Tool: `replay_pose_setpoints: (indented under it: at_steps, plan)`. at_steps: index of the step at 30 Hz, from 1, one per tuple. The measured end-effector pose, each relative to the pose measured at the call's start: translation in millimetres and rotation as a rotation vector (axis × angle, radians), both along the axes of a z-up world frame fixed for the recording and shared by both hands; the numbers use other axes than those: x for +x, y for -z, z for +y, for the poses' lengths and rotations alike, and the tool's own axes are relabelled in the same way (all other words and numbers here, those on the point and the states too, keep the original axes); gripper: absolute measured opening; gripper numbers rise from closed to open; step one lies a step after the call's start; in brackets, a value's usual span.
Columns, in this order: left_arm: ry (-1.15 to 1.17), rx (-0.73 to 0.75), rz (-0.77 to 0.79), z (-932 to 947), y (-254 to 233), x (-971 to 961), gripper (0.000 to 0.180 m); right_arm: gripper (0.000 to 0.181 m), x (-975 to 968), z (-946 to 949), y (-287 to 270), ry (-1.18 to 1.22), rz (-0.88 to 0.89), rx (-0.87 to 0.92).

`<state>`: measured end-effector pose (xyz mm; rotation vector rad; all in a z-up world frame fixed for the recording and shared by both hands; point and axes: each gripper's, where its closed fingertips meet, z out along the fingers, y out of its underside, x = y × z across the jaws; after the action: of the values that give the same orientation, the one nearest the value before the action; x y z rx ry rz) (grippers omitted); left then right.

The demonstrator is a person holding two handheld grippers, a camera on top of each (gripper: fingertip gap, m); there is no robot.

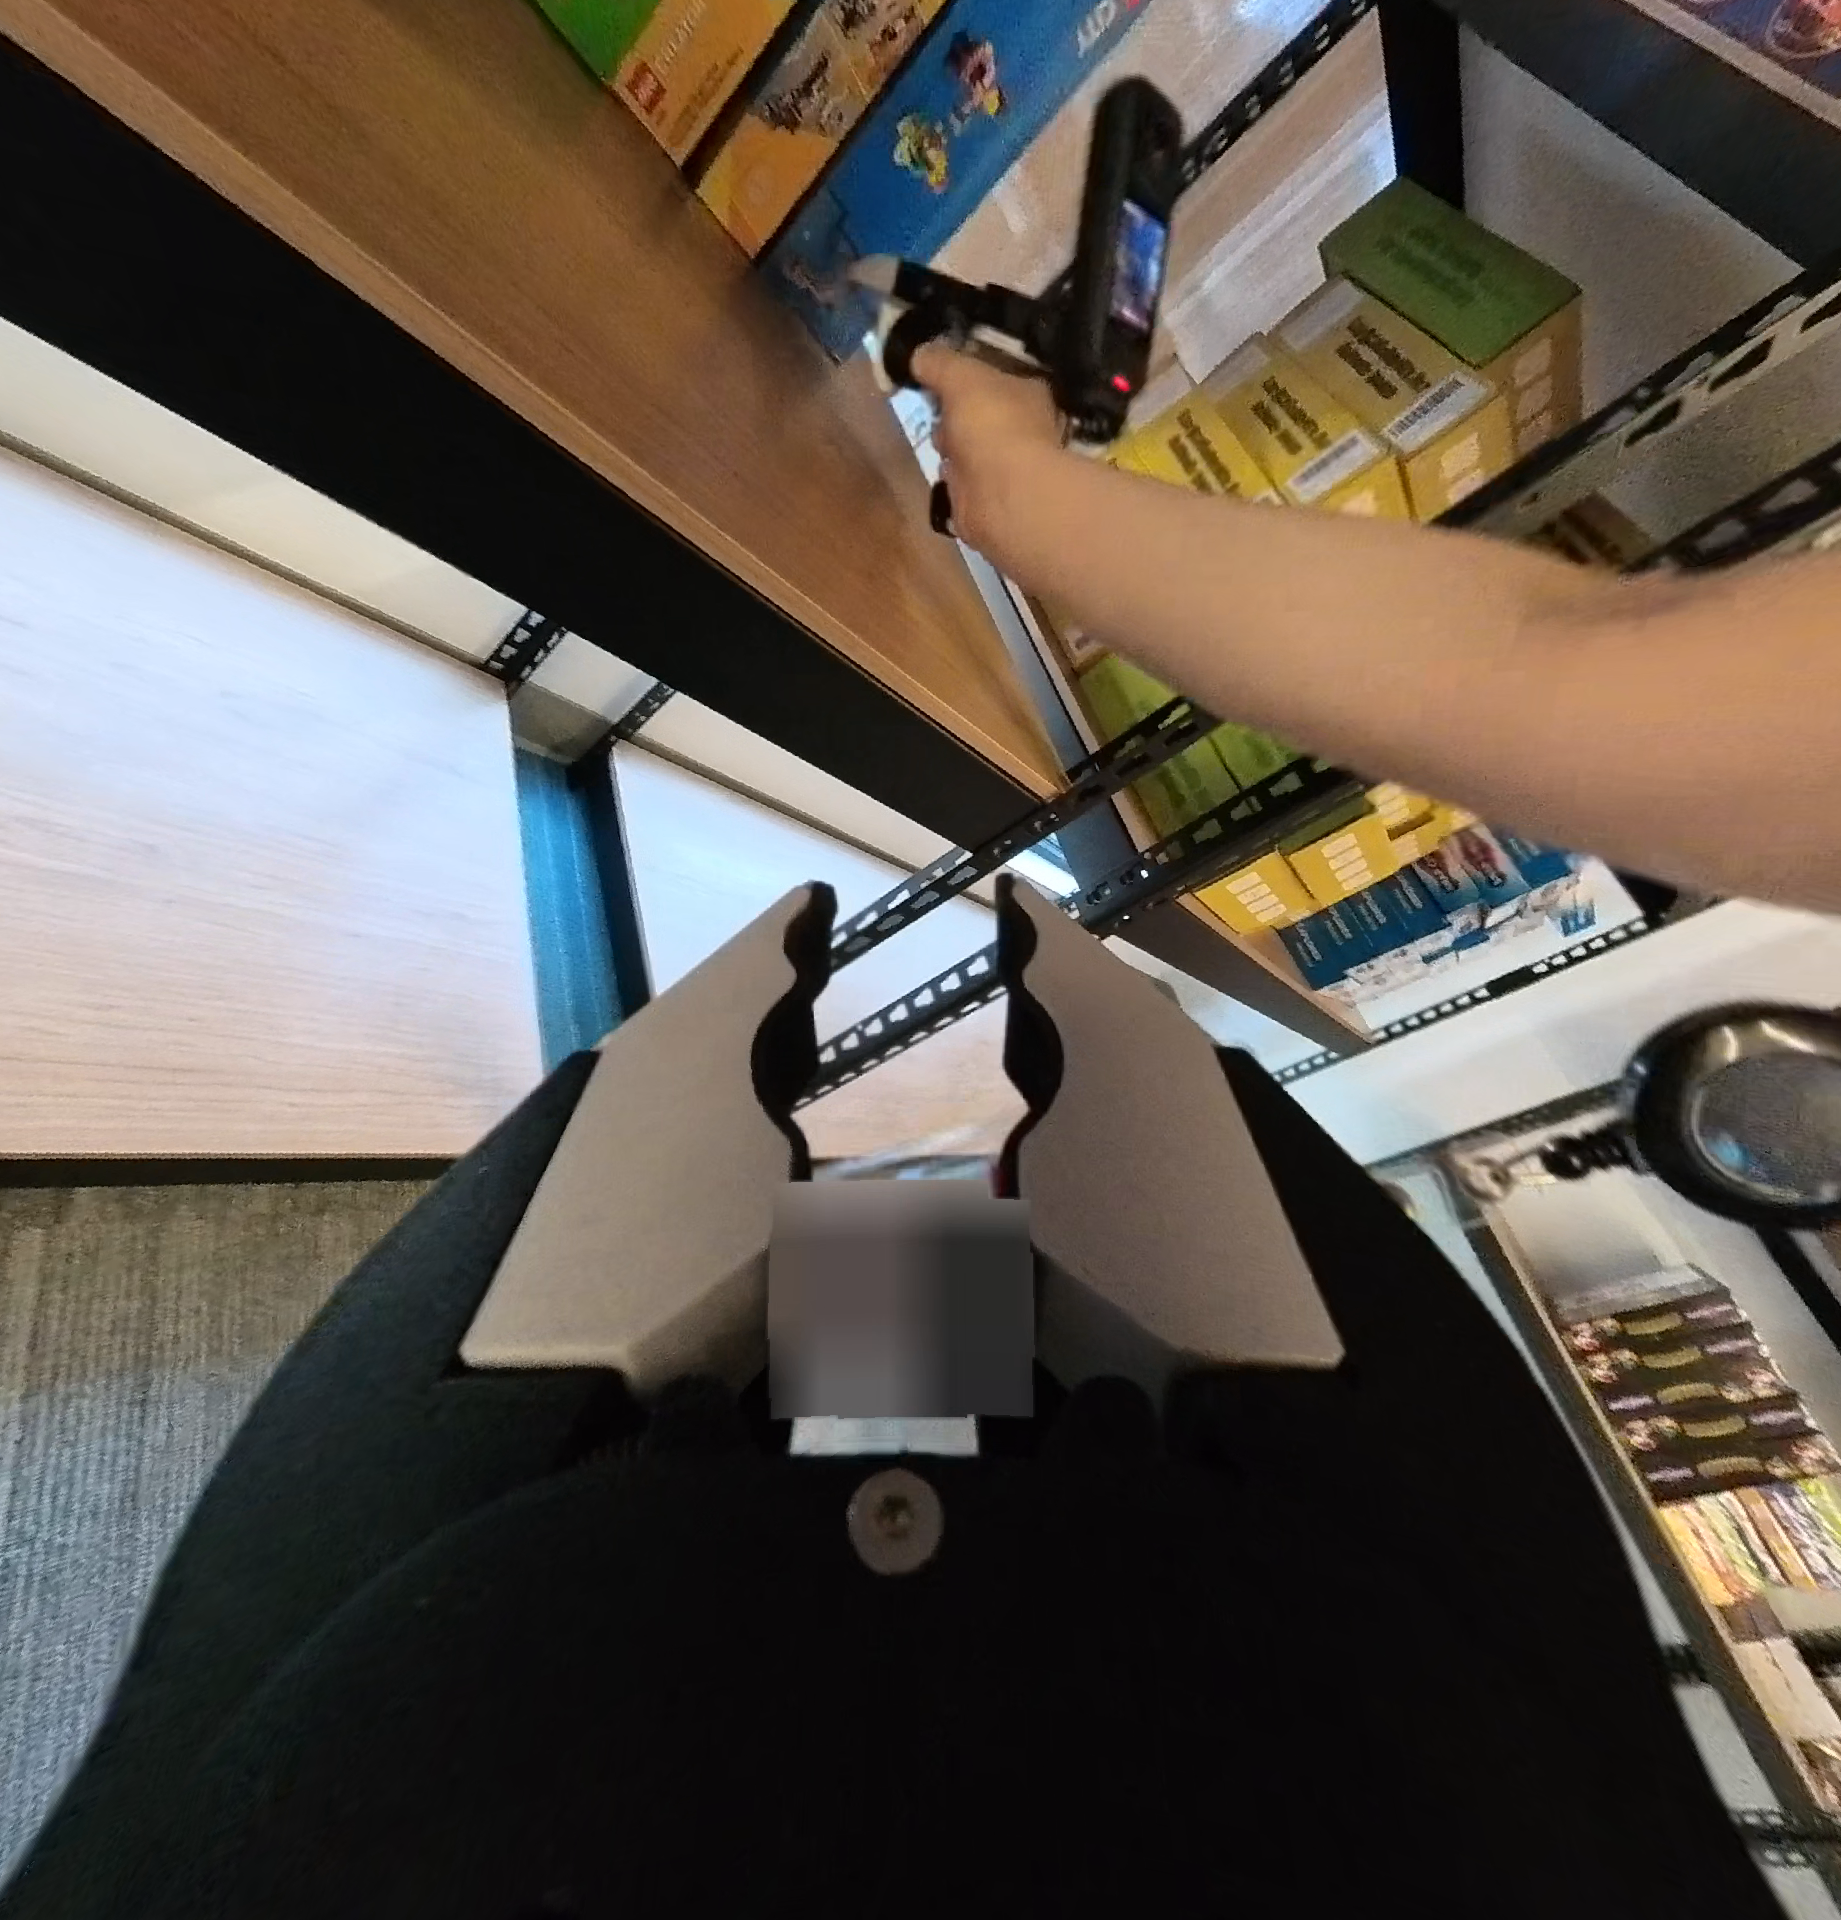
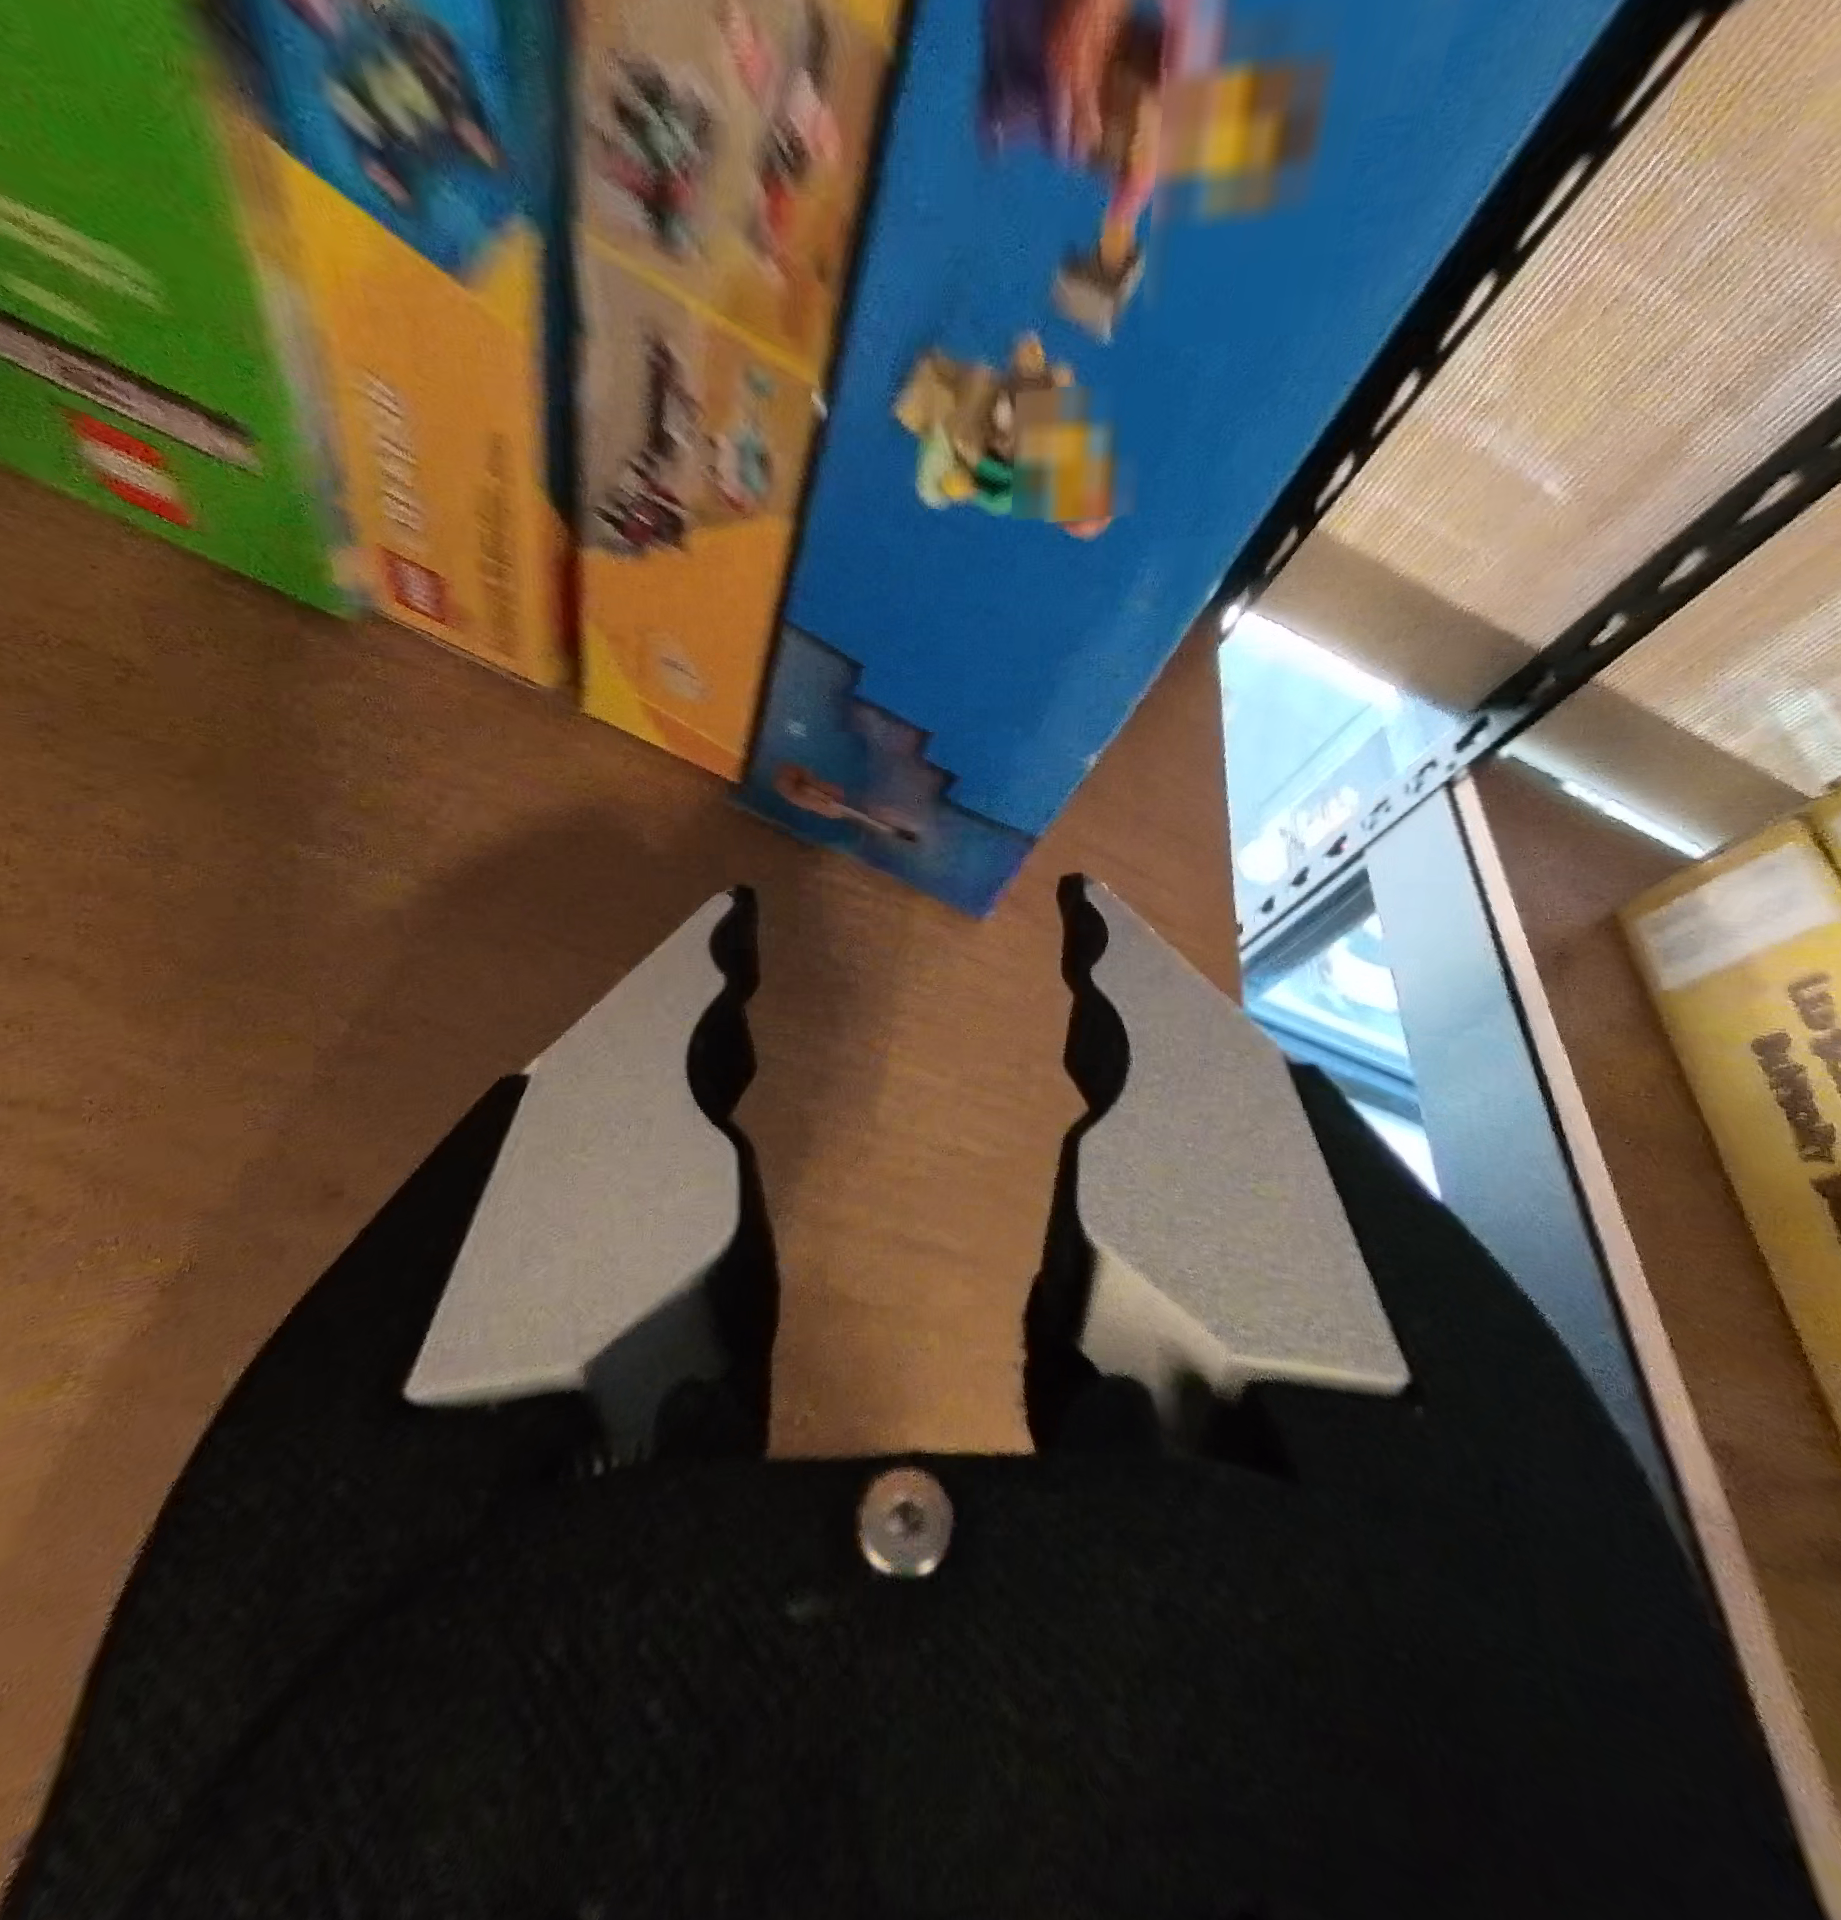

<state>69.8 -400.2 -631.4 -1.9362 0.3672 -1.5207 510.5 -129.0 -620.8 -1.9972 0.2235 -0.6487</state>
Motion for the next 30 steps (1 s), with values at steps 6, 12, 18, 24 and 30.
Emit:
replay_pose_setpoints:
  at_steps: [6, 12, 18, 24, 30]
  plan:
    - [0.031, 0.069, 0.008, -1.5, -18.9, -33.6, 0.029, 0.061, -135.1, -86.1, -41.1, -0.165, 0.139, 0.174]
    - [0.072, 0.177, 0.048, -28.4, -71.5, -93.4, 0.032, 0.062, -254.9, -277.1, -30.1, -0.310, 0.250, 0.055]
    - [0.057, 0.222, 0.140, -58.6, -109.7, -186.8, 0.033, 0.064, -284.4, -460.4, -25.1, -0.216, 0.203, -0.167]
    - [-0.071, 0.277, 0.209, -79.3, -184.5, -286.3, 0.031, 0.067, -307.6, -514.4, -121.8, -0.228, 0.115, -0.185]
    - [-0.227, 0.344, 0.224, -107.3, -255.8, -350.6, 0.031, 0.057, -326.2, -475.1, -225.5, -0.337, 0.143, -0.074]
